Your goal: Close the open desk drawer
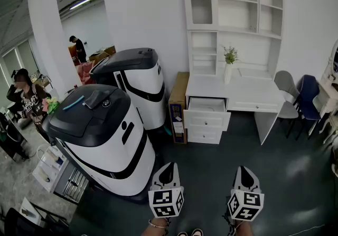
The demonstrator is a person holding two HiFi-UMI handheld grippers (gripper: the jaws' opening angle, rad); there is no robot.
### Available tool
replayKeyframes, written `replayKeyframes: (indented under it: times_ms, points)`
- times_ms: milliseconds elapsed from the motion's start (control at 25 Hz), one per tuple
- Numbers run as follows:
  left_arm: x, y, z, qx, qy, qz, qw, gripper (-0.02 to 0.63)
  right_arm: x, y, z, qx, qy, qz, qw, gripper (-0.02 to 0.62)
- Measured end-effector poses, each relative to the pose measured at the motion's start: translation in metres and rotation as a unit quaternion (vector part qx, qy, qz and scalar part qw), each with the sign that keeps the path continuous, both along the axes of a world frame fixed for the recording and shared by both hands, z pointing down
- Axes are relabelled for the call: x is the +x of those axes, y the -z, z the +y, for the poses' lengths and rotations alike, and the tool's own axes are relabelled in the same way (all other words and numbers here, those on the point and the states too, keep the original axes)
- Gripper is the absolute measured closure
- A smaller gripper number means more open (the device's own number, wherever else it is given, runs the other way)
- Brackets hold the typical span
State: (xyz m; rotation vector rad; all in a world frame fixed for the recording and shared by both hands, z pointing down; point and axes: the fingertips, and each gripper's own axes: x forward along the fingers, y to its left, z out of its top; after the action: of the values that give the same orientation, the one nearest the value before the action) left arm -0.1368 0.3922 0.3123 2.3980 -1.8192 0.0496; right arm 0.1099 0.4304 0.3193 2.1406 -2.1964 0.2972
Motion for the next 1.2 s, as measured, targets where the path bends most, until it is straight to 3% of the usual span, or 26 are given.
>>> replayKeyframes:
  times_ms: [520, 600, 840, 1200]
  points:
    - [0.004, -0.007, -0.007, -0.01, 0.002, -0.002, 1.0, 0.589, 0.005, -0.004, -0.01, 0.003, -0.005, -0.014, 1.0, 0.584]
    - [0.004, -0.009, -0.01, -0.011, 0.004, -0.002, 0.9999, 0.588, 0.005, -0.006, -0.013, 0.002, 0.0, -0.017, 1.0, 0.534]
    - [0.003, -0.015, -0.02, -0.015, 0.014, -0.004, 0.9998, 0.589, 0.005, -0.011, -0.026, -0.006, 0.007, -0.019, 1.0, 0.477]
    - [0.014, -0.018, -0.037, -0.02, 0.029, -0.009, 0.9994, 0.588, 0.029, -0.018, -0.048, -0.011, 0.008, -0.025, 1.0, 0.472]
